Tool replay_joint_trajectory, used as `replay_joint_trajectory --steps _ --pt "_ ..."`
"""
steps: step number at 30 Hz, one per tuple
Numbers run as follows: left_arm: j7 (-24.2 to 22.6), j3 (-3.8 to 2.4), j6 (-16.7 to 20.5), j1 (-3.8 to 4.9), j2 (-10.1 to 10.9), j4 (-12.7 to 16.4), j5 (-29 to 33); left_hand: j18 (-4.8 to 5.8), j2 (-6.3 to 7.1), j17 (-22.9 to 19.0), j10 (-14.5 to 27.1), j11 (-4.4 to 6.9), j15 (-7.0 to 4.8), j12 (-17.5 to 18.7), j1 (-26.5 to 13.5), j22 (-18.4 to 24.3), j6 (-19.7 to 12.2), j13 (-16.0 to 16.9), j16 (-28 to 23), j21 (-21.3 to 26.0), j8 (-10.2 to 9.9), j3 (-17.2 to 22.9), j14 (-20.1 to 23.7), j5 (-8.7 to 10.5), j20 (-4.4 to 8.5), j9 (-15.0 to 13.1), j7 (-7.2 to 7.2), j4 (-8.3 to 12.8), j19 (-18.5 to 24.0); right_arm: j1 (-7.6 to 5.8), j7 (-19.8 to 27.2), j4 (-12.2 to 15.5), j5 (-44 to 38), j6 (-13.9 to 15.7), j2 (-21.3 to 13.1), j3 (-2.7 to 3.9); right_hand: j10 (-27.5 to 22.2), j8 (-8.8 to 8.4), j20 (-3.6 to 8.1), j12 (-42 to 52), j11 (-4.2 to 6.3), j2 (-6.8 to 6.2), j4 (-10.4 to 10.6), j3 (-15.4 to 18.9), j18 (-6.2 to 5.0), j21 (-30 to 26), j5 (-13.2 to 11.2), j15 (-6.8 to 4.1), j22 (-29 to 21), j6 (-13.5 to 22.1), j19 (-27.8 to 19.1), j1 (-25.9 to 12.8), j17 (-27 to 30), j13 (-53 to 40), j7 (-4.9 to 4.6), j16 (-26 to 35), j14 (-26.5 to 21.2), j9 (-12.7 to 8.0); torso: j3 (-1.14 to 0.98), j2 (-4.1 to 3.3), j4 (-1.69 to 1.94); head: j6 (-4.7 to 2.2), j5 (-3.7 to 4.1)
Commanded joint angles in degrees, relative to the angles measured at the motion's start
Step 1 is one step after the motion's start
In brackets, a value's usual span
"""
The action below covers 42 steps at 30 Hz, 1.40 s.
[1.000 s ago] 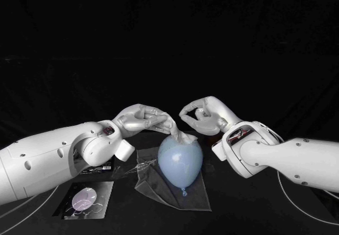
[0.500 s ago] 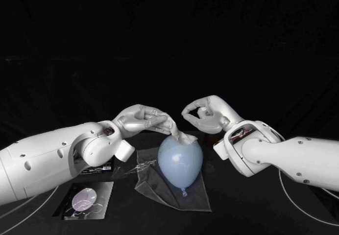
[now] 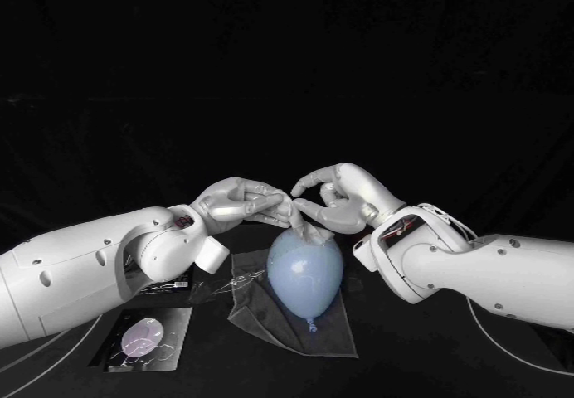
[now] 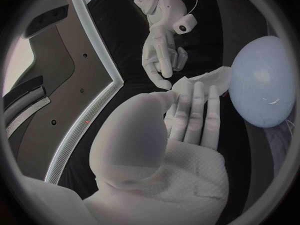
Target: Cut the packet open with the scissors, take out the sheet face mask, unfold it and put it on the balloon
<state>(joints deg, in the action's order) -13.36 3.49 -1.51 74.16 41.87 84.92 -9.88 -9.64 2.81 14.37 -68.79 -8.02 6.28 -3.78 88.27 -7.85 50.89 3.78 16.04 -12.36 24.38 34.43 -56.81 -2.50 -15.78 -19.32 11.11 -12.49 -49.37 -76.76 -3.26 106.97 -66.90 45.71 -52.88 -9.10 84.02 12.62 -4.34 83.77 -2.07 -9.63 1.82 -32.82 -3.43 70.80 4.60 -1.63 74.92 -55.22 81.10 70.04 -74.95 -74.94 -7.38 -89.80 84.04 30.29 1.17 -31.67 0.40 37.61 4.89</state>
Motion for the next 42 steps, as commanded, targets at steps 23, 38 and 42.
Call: replay_joint_trajectory --steps 23,38,42 --pt "0.3 0.11 -3.11 0.04 0.09 0.6 6.96 -0.65 0.55 1.69 3.74 -1.01 0.71 0.08 -9.03 0.84 -2.42 -0.01 -0.38 0.69 -3.32 -0.45 -0.19 -0.28 -0.46 0.98 1.05 -4.05 0.15 1.1 -6.28 -0.72 -14.49 1.26 1.62 -0.02 2.97 -3.02 -1.17 -1.57 -1.28 -1.98 1.51 3.72 -0.75 -1.82 0.55 1.14 9.43 0.95 -0.89 -1.15 -14.74 -11.47 -0.83 -0.05 5.87 -2.04 -0.05 0.04 0.01 -0.09 -0.21" --pt "0.86 0.12 -3.15 0.02 0.21 0.73 7.07 0.15 -0.24 1.65 5.79 -1.69 1.65 0.34 -11.66 2.71 -0.64 -0.23 -3.1 3.44 -4.5 -0.18 2.53 -0.28 -0.86 2.01 1.53 -3.79 2.68 1.17 -8.45 -0.86 -17.43 2.0 1.29 -0.02 2.83 -3.6 -1.3 -1.81 -1.31 -2.77 1.38 4.64 -0.79 -1.99 0.6 1.2 9.39 0.73 -0.98 -0.43 -14.58 -11.35 -0.84 0.02 5.83 -2.5 -0.05 0.05 0.01 -0.09 -0.31" --pt "0.68 0.12 -3.21 0.01 0.25 0.82 7.09 0.89 -0.26 1.33 7.29 -1.95 2.04 0.26 -11.6 3.41 -0.66 -0.21 -4.24 4.57 -5.18 0.12 3.47 -0.28 -0.91 2.43 1.57 -3.5 3.91 1.24 -8.98 -0.9 -17.76 0.8 1.29 -0.02 2.72 -3.92 -1.37 -2.0 -1.35 -3.23 1.67 5.57 -0.87 -2.4 0.09 1.24 9.29 0.52 -1.2 -0.45 -14.38 -11.26 -0.85 0.12 5.77 -2.76 -0.01 0.04 -0.03 -0.09 -0.34"
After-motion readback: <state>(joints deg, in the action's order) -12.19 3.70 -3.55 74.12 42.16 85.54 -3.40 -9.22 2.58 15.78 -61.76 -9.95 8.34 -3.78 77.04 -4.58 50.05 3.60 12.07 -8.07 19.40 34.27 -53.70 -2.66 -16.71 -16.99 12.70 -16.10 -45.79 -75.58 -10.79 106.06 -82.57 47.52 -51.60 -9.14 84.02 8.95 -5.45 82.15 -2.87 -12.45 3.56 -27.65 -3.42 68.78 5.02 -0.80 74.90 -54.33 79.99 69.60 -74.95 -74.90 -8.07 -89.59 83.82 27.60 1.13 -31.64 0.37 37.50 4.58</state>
